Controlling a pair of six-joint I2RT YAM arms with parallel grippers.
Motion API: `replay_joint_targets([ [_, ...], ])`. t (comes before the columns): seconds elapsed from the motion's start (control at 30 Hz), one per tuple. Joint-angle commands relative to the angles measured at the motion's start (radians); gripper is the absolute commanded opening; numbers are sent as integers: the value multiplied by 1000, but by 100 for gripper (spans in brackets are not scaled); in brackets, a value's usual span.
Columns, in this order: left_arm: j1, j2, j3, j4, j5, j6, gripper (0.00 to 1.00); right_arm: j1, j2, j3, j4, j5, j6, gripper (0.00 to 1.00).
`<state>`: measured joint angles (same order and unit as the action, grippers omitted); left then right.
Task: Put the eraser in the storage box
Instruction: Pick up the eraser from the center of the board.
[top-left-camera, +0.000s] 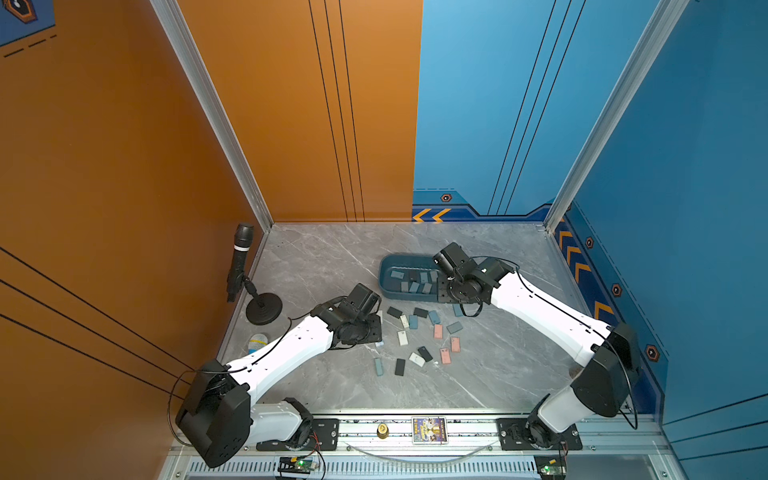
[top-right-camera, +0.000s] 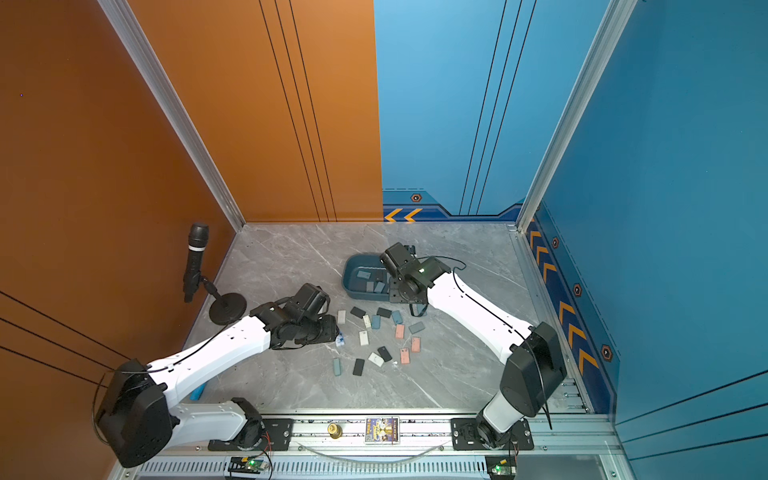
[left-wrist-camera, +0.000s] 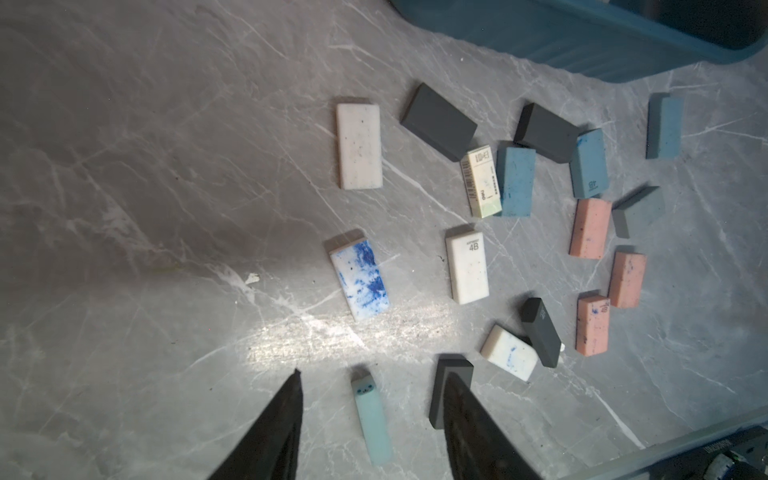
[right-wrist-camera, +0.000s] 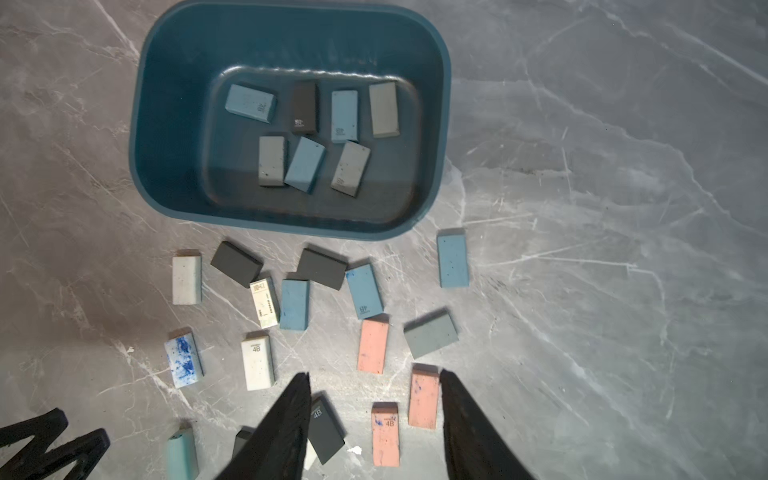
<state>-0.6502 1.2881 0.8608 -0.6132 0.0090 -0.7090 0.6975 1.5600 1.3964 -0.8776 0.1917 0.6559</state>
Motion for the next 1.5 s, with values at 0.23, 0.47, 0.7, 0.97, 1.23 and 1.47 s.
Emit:
replay_joint_targets([
  [0.23,-93,53,15,-83,-30,-56,57,-3,-166,-206,84,42,95,52],
  [0.47,-159,89,7,-118,-60,-106,57,-14,-211,-280,118,30,107,53],
  [0.7,-198,91,-31,-127,-76,-168,57,-30,-218,-308,121,21,105,53],
  [0.97,-213,81,-65,-127,-77,-209,58,-41,-196,-335,144,-1,113,53],
  [1.23,-234,79,-81,-129,-85,-248,58,-42,-193,-350,158,-10,115,53],
  [1.47,-248,88,-97,-128,-87,-269,58,-43,-182,-348,164,-17,114,53],
])
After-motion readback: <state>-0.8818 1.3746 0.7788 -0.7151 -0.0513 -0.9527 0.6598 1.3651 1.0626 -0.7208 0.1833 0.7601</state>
